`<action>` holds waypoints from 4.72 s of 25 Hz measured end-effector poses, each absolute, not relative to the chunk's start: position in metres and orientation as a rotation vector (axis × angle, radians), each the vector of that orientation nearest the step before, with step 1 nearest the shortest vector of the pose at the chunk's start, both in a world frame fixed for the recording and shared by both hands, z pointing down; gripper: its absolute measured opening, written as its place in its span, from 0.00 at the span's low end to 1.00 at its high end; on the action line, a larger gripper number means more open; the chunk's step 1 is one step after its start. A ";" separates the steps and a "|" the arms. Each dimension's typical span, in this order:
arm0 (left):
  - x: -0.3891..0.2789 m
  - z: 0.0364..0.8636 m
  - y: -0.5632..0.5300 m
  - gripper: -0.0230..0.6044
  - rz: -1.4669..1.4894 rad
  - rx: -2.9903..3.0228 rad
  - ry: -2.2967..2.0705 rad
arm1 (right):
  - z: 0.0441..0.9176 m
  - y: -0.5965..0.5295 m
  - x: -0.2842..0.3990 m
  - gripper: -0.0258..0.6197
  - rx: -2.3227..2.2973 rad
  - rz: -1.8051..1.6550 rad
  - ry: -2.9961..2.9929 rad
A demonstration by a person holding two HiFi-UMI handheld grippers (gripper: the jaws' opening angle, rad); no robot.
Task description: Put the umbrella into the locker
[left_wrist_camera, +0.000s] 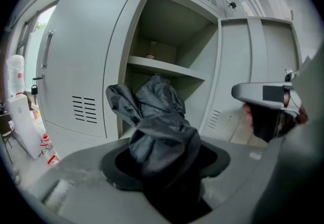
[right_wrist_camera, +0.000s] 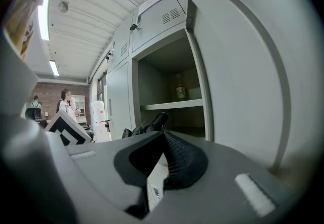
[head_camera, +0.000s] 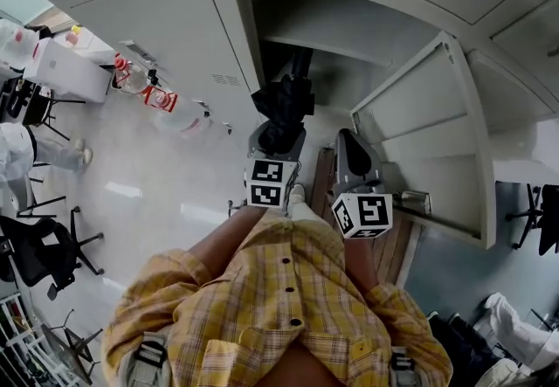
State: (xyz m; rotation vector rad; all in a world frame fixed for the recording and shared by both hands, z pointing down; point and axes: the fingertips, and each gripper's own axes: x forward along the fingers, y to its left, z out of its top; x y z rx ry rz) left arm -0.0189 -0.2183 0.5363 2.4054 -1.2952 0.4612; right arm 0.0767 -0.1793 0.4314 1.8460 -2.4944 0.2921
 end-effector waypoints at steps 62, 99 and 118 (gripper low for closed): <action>0.042 0.566 -0.369 0.48 0.577 2.432 -1.428 | 0.439 -0.201 0.096 0.03 1.819 0.288 -2.522; 0.033 0.547 -0.358 0.56 0.486 2.481 -1.405 | 0.432 -0.182 0.091 0.03 1.829 0.271 -2.517; -0.007 0.485 -0.272 0.23 0.295 2.517 -1.396 | 0.418 -0.170 0.082 0.03 1.844 0.222 -2.532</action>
